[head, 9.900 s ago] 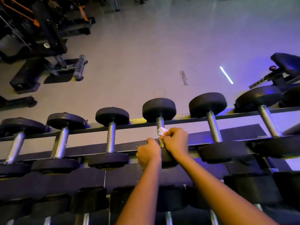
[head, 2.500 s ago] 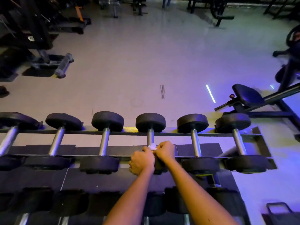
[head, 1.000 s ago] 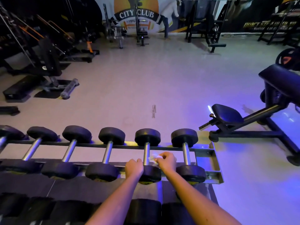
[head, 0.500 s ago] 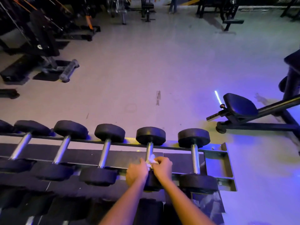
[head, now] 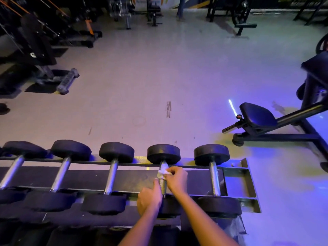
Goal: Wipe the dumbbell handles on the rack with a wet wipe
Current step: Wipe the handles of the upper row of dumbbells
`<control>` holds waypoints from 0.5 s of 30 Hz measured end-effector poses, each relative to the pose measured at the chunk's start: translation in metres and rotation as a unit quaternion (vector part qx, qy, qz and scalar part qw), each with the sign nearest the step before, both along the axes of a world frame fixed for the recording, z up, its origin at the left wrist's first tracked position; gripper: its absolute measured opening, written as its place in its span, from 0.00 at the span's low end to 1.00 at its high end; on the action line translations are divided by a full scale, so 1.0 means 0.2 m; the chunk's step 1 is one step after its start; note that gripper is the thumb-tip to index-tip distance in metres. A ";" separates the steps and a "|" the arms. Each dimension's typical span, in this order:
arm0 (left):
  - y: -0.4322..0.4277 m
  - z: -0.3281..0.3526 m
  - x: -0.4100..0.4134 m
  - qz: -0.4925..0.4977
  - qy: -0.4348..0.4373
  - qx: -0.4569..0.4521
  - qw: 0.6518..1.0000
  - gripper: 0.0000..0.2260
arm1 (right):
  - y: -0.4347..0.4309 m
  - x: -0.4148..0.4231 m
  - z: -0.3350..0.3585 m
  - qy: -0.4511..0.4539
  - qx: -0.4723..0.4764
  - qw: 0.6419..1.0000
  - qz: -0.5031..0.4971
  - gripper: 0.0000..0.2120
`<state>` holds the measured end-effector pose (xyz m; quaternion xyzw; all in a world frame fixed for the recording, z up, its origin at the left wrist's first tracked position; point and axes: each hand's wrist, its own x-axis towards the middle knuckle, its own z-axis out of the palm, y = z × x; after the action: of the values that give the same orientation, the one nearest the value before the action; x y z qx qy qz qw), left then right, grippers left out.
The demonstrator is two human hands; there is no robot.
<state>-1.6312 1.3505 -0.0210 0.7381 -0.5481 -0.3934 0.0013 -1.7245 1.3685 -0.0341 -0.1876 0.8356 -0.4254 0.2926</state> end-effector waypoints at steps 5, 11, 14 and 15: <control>0.00 0.00 0.00 0.000 0.000 0.000 1.000 0.27 | 0.16 0.08 -0.04 -0.005 0.023 0.999 0.036 0.14; 0.00 0.00 0.00 0.008 0.008 -0.004 1.000 0.28 | 0.11 0.04 -0.05 -0.014 0.026 0.999 0.026 0.08; 0.00 0.00 0.00 0.008 0.007 -0.005 1.000 0.28 | 0.00 -0.02 -0.03 0.006 0.008 1.000 0.008 0.06; 0.01 0.00 0.00 0.008 0.008 -0.005 1.000 0.28 | -0.03 -0.04 -0.02 0.012 0.008 1.000 0.009 0.06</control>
<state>-1.6314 1.3516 -0.0215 0.7394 -0.5442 -0.3962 0.0123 -1.7327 1.3620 -0.0382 -0.1977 0.8409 -0.4139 0.2873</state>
